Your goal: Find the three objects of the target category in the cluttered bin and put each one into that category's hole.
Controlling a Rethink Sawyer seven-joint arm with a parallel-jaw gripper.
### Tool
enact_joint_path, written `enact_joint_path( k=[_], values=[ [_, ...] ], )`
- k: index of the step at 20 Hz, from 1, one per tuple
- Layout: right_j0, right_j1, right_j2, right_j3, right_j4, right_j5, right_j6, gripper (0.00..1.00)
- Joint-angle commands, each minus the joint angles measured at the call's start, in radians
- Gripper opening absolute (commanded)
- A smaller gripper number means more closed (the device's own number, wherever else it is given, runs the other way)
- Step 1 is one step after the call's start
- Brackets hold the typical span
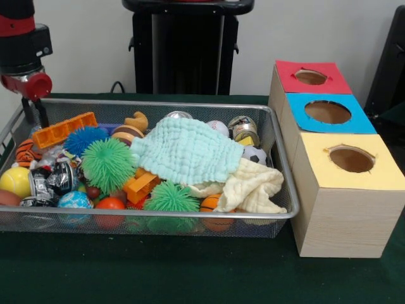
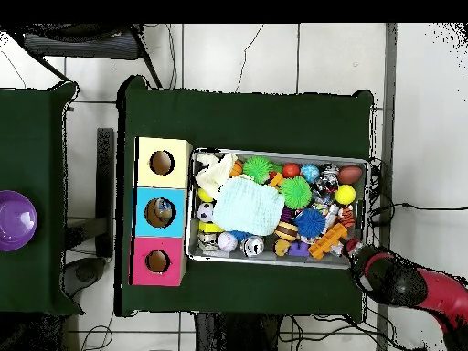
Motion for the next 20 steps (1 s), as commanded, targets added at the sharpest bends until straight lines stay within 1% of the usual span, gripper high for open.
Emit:
enact_joint_path(
  k=[1,3,7,15,20],
  values=[
    [-0.023,-0.066,-0.032,-0.006,-0.031,0.227,-0.357,1.0],
    [-0.028,-0.055,-0.029,-0.005,-0.041,0.227,-0.35,1.0],
    [-0.038,0.006,-0.031,-0.023,-0.077,0.182,-0.323,1.0],
    [-0.04,0.089,-0.046,-0.056,-0.127,0.074,-0.271,1.0],
    [-0.032,0.129,-0.047,-0.081,-0.158,-0.03,-0.209,1.0]
  ],
)
